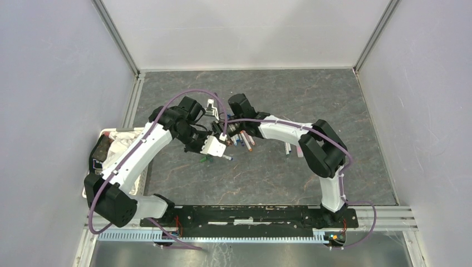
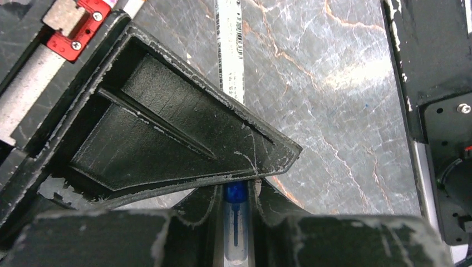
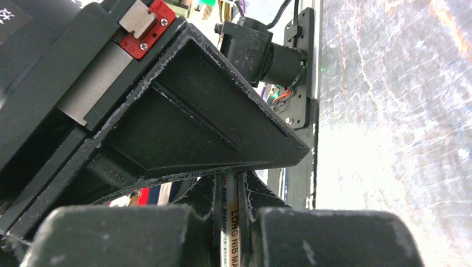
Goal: Open the pen caps
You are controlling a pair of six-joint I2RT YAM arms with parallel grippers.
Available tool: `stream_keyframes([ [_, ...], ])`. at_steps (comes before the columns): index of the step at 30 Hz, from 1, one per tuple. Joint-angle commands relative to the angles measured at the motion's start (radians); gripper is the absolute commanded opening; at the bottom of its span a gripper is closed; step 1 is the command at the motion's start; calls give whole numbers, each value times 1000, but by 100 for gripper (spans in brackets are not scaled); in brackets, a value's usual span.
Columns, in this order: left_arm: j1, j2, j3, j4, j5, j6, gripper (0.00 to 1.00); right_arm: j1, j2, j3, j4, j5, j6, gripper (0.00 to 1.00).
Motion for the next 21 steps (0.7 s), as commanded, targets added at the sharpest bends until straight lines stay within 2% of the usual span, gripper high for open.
stream_keyframes([
  [1,-22,33,100,-55,75,100,2,5,66,122,-156,129,-137,0],
  [2,15,36,120,-75,17,121,2,-6,37,107,-409,173,-316,0],
  [3,117,36,139,-111,-31,209,2,-13,-62,-36,-536,221,-472,0],
  [4,388,51,169,-146,-50,360,2,-11,-209,-333,-451,234,-466,0],
  [5,572,98,212,-198,-46,475,2,-20,-404,-601,-206,232,-310,0],
  [6,604,146,245,-217,-49,427,2,-36,-532,-835,213,257,-28,0],
  [7,497,144,233,-218,-78,347,2,-43,-546,-864,322,215,57,0],
  [9,312,48,156,-169,-47,307,2,-31,-498,-681,-30,227,-193,0],
  [10,237,14,125,-123,-57,266,2,-25,-483,-637,-122,230,-255,0],
  [11,180,1,110,-101,-86,222,2,-24,-485,-657,-60,205,-201,0],
  [13,128,8,104,-131,-112,209,2,-24,-500,-656,-3,183,-158,0],
  [18,51,-65,66,-104,-124,194,3,-21,-460,-541,-32,160,-159,0],
  [19,37,-78,61,-92,-105,168,9,-19,-445,-514,-38,157,-160,0],
  [20,18,-90,55,-76,-79,121,27,-16,-430,-486,-38,157,-159,0],
  [21,0,-99,49,-59,-65,82,33,-13,-415,-460,-35,156,-154,0],
])
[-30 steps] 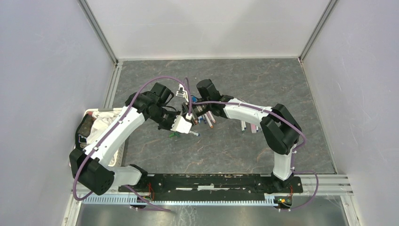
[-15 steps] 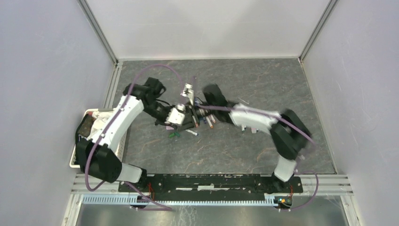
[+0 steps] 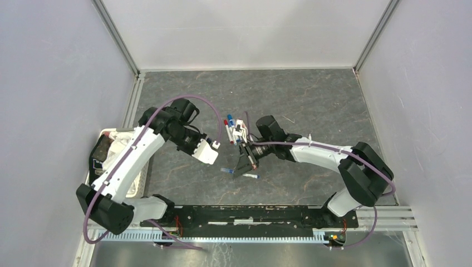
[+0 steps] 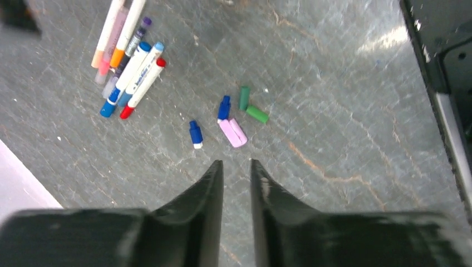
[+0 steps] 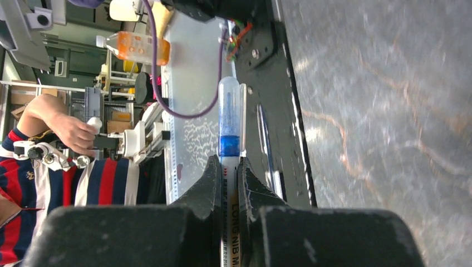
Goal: Open the pen caps
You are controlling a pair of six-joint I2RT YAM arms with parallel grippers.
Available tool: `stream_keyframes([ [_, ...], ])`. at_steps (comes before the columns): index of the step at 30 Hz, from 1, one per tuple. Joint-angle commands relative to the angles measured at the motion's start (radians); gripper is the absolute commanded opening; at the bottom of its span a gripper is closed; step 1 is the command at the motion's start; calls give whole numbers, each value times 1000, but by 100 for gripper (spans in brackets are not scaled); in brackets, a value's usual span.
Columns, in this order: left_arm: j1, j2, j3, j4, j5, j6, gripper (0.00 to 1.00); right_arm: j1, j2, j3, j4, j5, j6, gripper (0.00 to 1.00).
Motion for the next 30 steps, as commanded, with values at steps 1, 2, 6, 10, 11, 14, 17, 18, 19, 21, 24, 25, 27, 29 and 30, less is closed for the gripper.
stream_keyframes([
  [1,-76,-66,-22,77,43,-166,43,13,49,150,28,-48,16,0],
  [2,-91,-69,-23,80,82,-206,65,17,61,169,53,-53,36,0],
  [6,-155,-73,-31,118,127,-302,93,35,113,220,231,-83,175,0],
  [10,-211,-83,-53,146,116,-319,92,50,154,261,348,-103,269,0],
  [11,-222,-84,-58,152,106,-318,90,54,163,266,379,-107,294,0],
  [14,-245,-84,-75,179,64,-318,79,59,186,274,479,-119,372,0],
  [17,-254,-87,-88,199,23,-306,58,58,205,281,532,-124,406,0],
  [18,-255,-91,-93,207,9,-296,52,58,207,283,532,-124,406,0],
  [19,-255,-98,-99,220,-4,-293,45,59,210,284,532,-123,404,0],
  [21,-255,-112,-106,235,-17,-277,27,59,214,283,529,-120,402,0],
  [24,-256,-125,-103,266,-18,-273,5,59,225,296,477,-103,372,16],
  [25,-256,-128,-102,270,-13,-275,3,59,232,307,439,-98,346,23],
  [27,-256,-132,-94,275,-7,-271,2,60,241,328,374,-94,293,39],
  [29,-256,-133,-93,272,-13,-268,2,60,245,332,358,-102,277,46],
  [30,-256,-132,-93,265,-18,-262,2,60,246,334,341,-108,262,48],
])
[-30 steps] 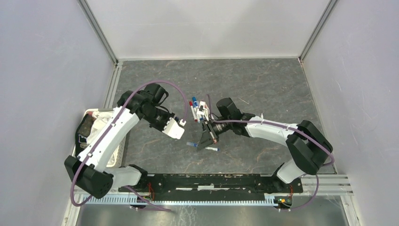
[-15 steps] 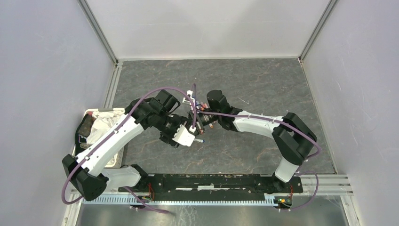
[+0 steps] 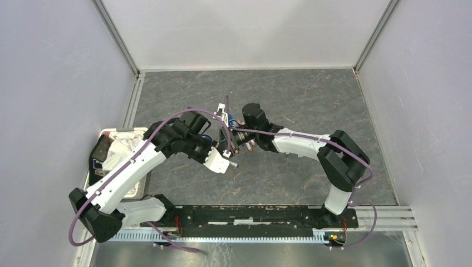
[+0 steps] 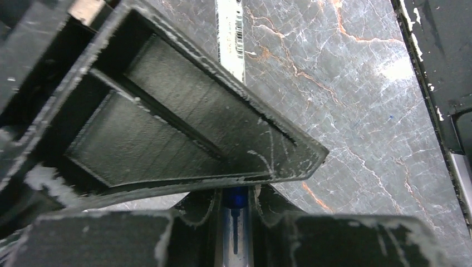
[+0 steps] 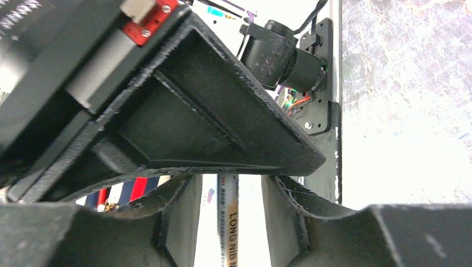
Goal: Open the pen caps
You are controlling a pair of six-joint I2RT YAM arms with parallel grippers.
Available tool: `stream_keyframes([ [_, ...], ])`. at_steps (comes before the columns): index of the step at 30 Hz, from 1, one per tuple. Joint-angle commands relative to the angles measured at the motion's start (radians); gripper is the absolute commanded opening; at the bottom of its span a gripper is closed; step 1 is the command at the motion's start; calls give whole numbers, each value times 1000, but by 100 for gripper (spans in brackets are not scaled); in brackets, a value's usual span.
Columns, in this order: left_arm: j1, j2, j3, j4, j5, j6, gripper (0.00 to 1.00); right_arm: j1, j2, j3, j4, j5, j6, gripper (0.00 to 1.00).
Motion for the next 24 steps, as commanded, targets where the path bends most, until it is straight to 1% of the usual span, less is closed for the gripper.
stream_keyframes([
  [1,-9,-15,17,41,19,29,2,8,15,50,-76,-9,-101,48],
  [2,-8,-16,17,33,15,35,2,8,11,53,-114,-13,-145,48],
  [3,-8,-17,17,29,15,37,2,8,6,52,-149,-16,-177,45],
  [4,-8,-19,16,27,13,40,2,7,1,50,-162,-21,-194,40],
  [8,-8,-13,20,11,13,53,2,7,-1,64,-190,-34,-215,5],
  [9,-8,-10,21,5,13,57,2,7,1,76,-219,-37,-237,0],
  [12,-9,-17,13,-2,9,71,3,6,2,108,-292,-38,-292,0],
  [13,-10,-21,12,4,10,70,15,5,3,112,-292,-39,-292,0],
  [14,-10,-25,11,9,17,65,29,6,6,115,-292,-40,-289,0],
  [15,-11,-28,12,13,24,63,41,6,11,120,-292,-40,-287,0],
  [17,-16,-40,8,32,35,63,48,6,21,129,-290,-40,-280,0],
  [20,-20,-40,11,46,34,63,47,6,29,132,-279,-40,-268,0],
  [22,-22,-35,15,38,36,66,42,5,30,134,-269,-40,-260,0],
  [24,-22,-33,17,34,41,65,32,7,31,140,-260,-39,-250,0],
])
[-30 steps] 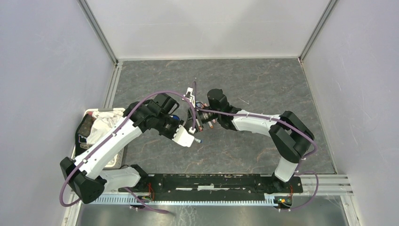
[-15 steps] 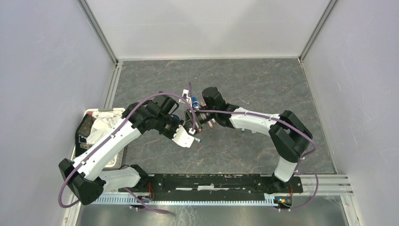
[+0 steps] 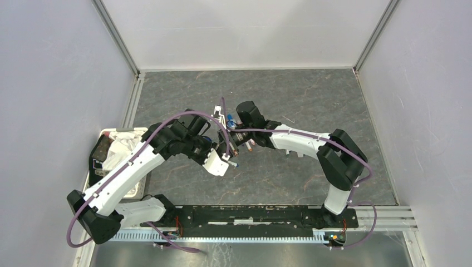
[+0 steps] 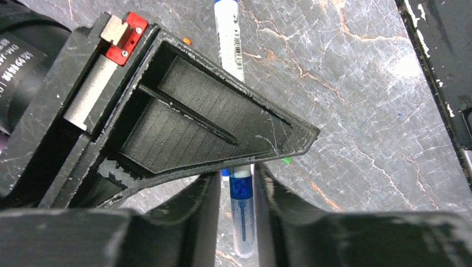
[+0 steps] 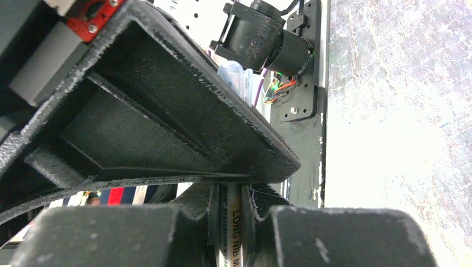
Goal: Open the pen caps
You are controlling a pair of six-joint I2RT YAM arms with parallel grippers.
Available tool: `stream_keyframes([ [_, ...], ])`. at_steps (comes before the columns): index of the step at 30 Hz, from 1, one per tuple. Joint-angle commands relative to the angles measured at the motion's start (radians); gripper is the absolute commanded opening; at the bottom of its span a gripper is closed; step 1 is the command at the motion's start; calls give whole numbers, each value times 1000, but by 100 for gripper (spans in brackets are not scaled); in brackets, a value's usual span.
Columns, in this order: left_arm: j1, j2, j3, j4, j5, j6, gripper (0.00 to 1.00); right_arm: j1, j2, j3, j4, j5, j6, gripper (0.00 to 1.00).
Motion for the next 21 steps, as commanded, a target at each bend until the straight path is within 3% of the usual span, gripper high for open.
stream_keyframes([
  [1,-9,-11,20,22,52,27,28,2,13,48,38,-3,6,0],
  [6,-17,-3,28,20,77,0,19,2,24,46,151,18,100,0],
  [9,-21,-2,27,8,71,4,5,2,34,48,224,31,159,0],
  [11,-22,-6,22,5,65,15,2,3,47,64,231,49,174,27],
  [14,-25,-9,19,5,63,25,2,7,73,103,241,62,197,42],
  [17,-28,-4,25,8,66,22,2,18,99,148,249,71,213,42],
  [21,-28,2,37,28,80,-3,2,32,132,189,261,99,232,21],
])
